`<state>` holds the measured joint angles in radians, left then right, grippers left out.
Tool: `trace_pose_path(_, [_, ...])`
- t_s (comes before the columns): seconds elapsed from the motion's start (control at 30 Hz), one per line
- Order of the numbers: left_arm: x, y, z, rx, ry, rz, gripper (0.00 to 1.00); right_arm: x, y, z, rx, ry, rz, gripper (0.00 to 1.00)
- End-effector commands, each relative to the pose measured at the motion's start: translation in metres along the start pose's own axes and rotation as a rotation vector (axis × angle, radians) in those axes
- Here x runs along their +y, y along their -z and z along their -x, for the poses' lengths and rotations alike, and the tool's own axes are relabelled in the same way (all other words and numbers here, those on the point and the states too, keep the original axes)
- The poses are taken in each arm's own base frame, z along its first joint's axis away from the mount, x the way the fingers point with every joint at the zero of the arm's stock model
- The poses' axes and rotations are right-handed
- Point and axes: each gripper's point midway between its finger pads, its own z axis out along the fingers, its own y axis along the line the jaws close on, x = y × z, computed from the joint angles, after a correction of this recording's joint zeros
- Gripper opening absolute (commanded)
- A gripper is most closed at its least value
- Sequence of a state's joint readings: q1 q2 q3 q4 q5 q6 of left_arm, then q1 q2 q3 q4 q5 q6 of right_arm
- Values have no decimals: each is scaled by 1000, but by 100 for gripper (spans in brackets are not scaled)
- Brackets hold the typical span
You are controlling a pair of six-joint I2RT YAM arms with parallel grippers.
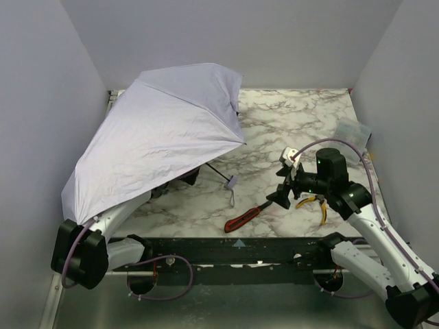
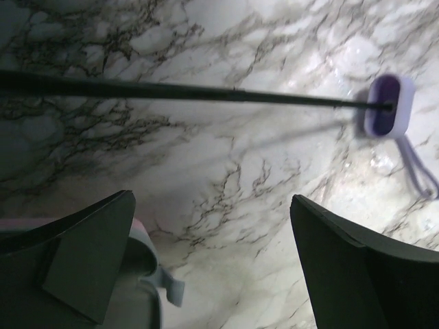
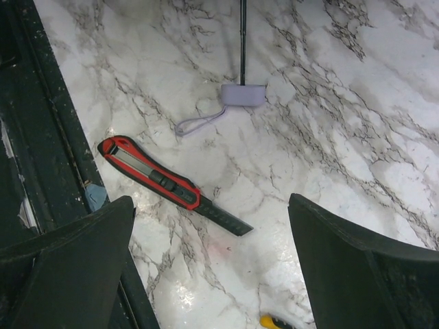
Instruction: Open the umbrella
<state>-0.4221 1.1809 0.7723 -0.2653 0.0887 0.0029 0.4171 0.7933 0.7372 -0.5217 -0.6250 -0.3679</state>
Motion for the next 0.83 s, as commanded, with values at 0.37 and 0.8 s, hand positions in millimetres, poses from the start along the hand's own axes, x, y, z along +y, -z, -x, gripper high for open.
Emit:
trace_pose_path(0.37, [5,31,-44,19,-293,24,99,-26,-8,-16,20,-65,-146,99])
trace_pose_path(0.8, [19,48,-54,-22,-353,115,99,-32,-10,-31,38,-56,-187,99])
